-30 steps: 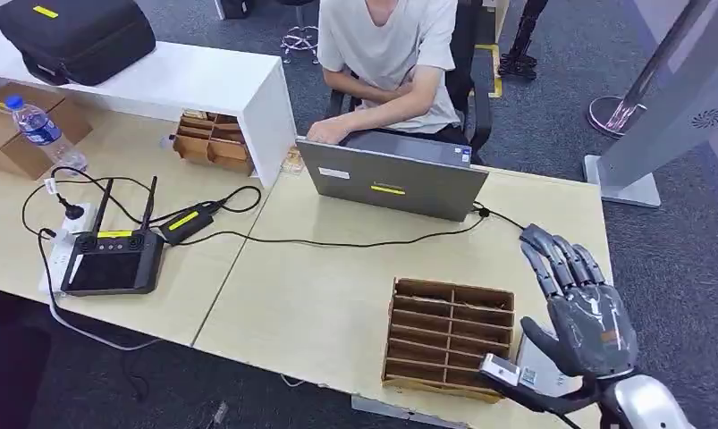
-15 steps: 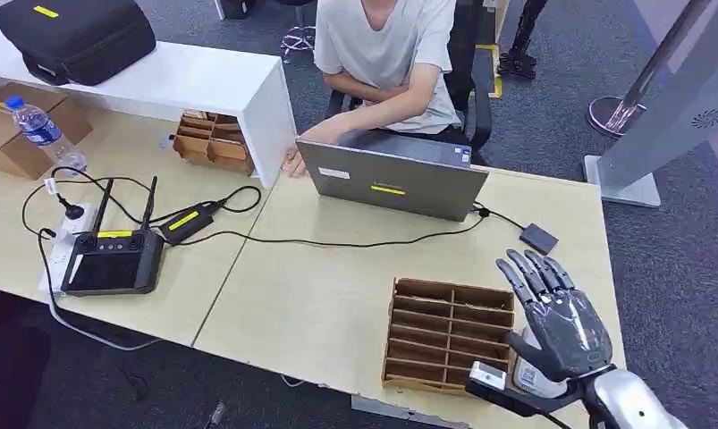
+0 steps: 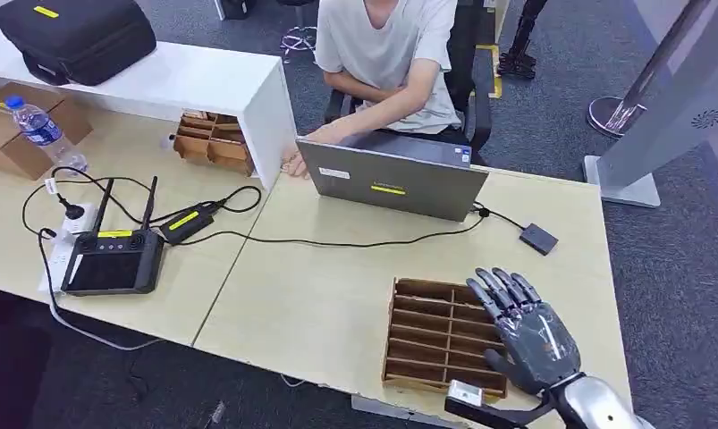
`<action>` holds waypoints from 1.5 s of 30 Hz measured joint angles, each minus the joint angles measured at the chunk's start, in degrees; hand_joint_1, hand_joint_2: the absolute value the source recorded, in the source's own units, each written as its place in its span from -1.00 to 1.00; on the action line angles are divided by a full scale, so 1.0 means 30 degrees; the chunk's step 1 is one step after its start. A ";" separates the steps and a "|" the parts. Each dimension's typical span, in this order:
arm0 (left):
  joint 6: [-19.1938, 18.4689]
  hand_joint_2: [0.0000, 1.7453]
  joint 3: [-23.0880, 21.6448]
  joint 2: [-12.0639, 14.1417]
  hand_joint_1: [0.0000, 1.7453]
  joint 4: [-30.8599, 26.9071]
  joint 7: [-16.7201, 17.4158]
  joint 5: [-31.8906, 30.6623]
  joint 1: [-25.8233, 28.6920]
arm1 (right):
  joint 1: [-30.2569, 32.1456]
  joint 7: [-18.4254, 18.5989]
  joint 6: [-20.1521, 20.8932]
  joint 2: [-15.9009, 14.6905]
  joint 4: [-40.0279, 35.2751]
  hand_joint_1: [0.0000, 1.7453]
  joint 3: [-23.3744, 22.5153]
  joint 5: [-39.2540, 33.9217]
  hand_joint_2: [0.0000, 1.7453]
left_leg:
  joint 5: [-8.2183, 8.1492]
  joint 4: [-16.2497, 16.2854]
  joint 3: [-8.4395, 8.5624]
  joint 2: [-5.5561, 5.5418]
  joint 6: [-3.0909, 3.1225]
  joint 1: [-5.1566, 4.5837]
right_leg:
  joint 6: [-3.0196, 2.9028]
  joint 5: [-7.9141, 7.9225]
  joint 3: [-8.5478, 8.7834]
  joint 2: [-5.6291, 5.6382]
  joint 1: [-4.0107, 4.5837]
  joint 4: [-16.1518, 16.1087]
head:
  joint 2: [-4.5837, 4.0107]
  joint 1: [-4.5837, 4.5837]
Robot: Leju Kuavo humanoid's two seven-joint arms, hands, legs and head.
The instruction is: Pass the card to the sensor for recognition and then transmit it.
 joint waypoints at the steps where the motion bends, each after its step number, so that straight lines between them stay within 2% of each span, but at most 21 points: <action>1: 0.0000 1.00 0.0000 0.0000 -1.00 0.0000 -0.0001 -0.0022 -0.0015 | -0.0034 0.0021 -0.0014 0.0058 0.0072 -1.00 0.0094 0.0007 1.00 | 0.0000 0.0000 0.0000 -0.0001 0.0000 0.0000 | 0.0000 0.0000 0.0001 -0.0004 0.0000 0.0000 | 0.0000 0.0000; 13: -0.0066 1.00 0.0000 0.0007 -1.00 0.0000 0.0000 -0.0306 -0.0086 | -0.0852 0.0226 -0.0189 0.1042 0.1311 -1.00 0.0998 0.0284 1.00 | 0.0001 -0.0002 -0.0001 0.0000 -0.0001 0.0001 | 0.0000 -0.0001 0.0000 -0.0004 0.0001 0.0002 | 0.0000 0.0000; 22: -0.0087 1.00 0.0000 0.0051 -1.00 0.0000 0.0066 -0.0488 -0.0088 | -0.1285 0.0627 -0.0292 0.1399 0.2055 -1.00 0.1231 0.0510 1.00 | 0.0001 0.0000 0.0000 -0.0001 -0.0001 0.0000 | 0.0000 0.0000 0.0000 -0.0003 0.0000 0.0001 | 0.0000 0.0000; 34: -0.0175 1.00 0.0255 0.0102 -1.00 0.0000 0.0240 -0.0612 -0.0089 | -0.1583 0.1187 -0.0787 0.1763 0.3227 -1.00 0.0292 0.1457 1.00 | 0.0001 0.0000 0.0000 -0.0001 -0.0001 0.0000 | 0.0000 0.0000 0.0001 -0.0005 0.0000 0.0001 | 0.0000 0.0000; 45: -0.0058 1.00 0.0423 0.0102 -1.00 0.0000 0.0401 -0.0532 -0.0096 | -0.1607 0.1202 -0.0823 0.1763 0.3584 -1.00 -0.0445 0.1544 1.00 | 0.0001 0.0000 0.0000 -0.0001 -0.0001 0.0000 | 0.0000 0.0000 -0.0001 -0.0004 0.0000 0.0001 | 0.0000 -0.0007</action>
